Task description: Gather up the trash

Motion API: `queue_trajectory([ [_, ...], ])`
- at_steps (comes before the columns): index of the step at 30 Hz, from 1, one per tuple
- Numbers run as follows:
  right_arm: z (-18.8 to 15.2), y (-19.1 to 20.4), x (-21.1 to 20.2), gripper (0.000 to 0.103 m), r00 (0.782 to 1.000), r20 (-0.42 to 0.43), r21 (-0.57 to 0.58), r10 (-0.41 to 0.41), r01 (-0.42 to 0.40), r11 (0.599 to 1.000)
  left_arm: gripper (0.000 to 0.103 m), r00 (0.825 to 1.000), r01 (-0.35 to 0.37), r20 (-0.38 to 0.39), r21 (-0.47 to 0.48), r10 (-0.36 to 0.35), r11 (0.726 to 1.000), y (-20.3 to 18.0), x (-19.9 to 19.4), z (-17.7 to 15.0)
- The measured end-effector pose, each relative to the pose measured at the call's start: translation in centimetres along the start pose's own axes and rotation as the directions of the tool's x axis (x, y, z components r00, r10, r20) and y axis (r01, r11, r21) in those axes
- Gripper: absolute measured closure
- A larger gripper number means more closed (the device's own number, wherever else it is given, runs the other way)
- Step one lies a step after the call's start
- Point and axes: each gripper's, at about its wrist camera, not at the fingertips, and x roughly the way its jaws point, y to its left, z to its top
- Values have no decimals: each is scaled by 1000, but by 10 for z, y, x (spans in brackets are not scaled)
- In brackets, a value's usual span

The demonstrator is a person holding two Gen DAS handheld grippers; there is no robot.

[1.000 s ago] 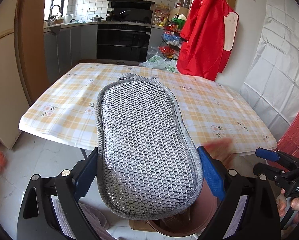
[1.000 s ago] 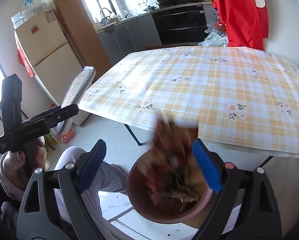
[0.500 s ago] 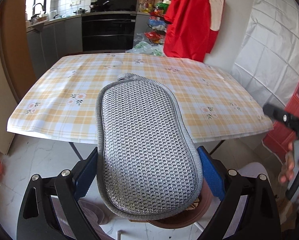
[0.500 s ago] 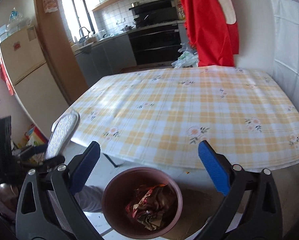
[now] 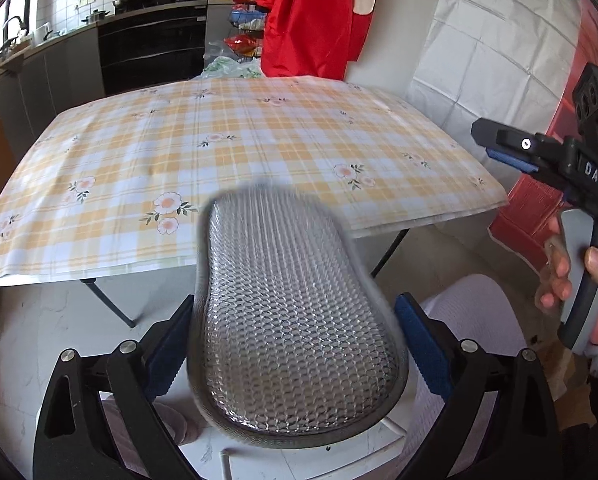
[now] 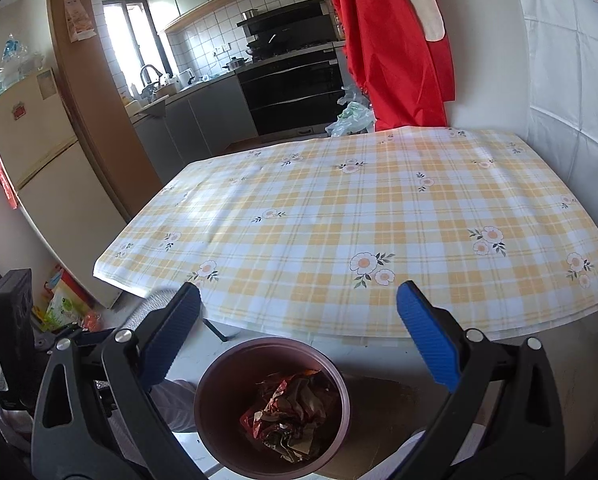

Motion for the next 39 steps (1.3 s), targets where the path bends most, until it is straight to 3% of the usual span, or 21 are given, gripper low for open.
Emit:
queue_trajectory([
  [9, 1, 7, 3, 6, 1000, -6, -17, -10, 10, 1000, 6, 995, -82, 57, -81, 87, 993, 25, -16, 12],
  [15, 12, 20, -4, 6, 999, 11, -66, -40, 41, 997, 6, 979, -147, 126, -100, 159, 984, 36, -39, 28],
  [25, 54, 51, -39, 6, 988, 116, -173, -103, 122, 977, 6, 923, -238, 295, -73, 249, 969, 33, -92, 70],
  [33, 78, 58, -72, 6, 967, 212, -160, -144, 180, 971, 6, 875, -277, 389, -86, 289, 957, 30, -130, 87],
  [39, 83, 58, -78, 6, 958, 213, -114, -191, 219, 969, 6, 853, -295, 424, -90, 304, 951, 25, -145, 90],
])
